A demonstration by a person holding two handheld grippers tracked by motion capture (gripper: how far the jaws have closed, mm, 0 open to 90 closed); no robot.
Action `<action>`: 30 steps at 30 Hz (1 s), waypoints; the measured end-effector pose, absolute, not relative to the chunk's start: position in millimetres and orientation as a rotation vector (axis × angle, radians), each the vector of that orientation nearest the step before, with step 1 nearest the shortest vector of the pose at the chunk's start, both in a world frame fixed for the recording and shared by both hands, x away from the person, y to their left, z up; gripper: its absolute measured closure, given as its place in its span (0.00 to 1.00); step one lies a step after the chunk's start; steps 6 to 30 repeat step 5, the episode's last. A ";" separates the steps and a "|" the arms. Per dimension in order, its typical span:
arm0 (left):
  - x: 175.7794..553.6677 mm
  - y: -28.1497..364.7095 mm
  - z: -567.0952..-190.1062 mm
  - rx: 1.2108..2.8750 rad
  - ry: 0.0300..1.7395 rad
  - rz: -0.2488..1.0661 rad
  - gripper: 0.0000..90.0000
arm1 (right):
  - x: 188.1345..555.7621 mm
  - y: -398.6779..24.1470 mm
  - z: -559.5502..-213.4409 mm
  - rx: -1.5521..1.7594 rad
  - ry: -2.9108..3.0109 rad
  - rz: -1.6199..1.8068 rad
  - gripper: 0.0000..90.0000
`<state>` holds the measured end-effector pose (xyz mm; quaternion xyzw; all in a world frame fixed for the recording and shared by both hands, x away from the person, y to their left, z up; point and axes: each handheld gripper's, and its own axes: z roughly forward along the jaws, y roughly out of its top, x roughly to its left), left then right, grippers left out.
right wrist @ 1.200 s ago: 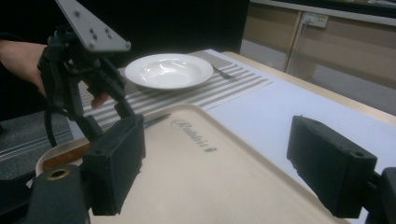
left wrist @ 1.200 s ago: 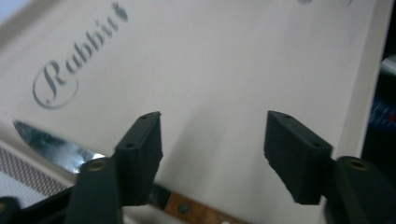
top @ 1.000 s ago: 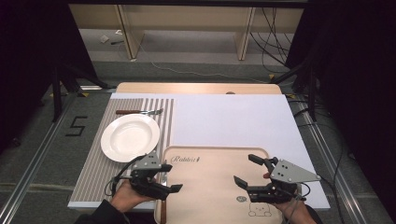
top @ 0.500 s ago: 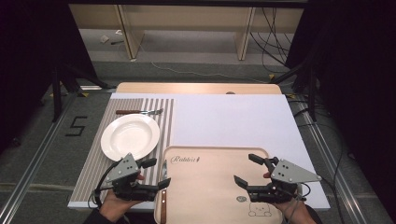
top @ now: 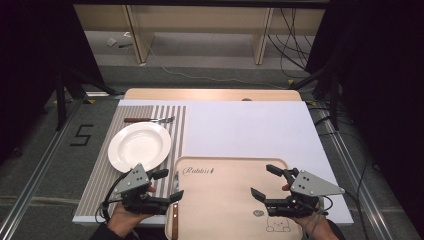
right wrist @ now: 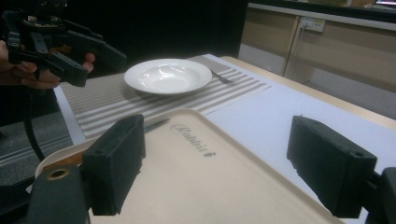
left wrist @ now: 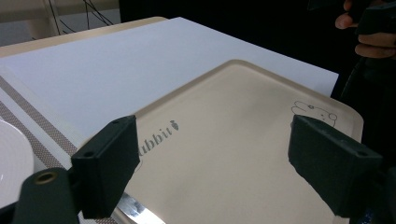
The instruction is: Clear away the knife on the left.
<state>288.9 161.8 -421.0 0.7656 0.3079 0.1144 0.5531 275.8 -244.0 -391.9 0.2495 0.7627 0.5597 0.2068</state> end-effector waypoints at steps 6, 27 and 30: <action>288.9 160.5 -421.1 1.814 0.724 0.271 0.17 | 275.7 -244.4 -391.9 0.694 2.126 1.560 0.23; 288.9 160.5 -421.1 1.814 0.724 0.271 0.17 | 275.7 -244.4 -391.9 0.694 2.126 1.560 0.23; 288.9 160.5 -421.1 1.814 0.724 0.271 0.17 | 275.7 -244.4 -391.9 0.694 2.126 1.560 0.23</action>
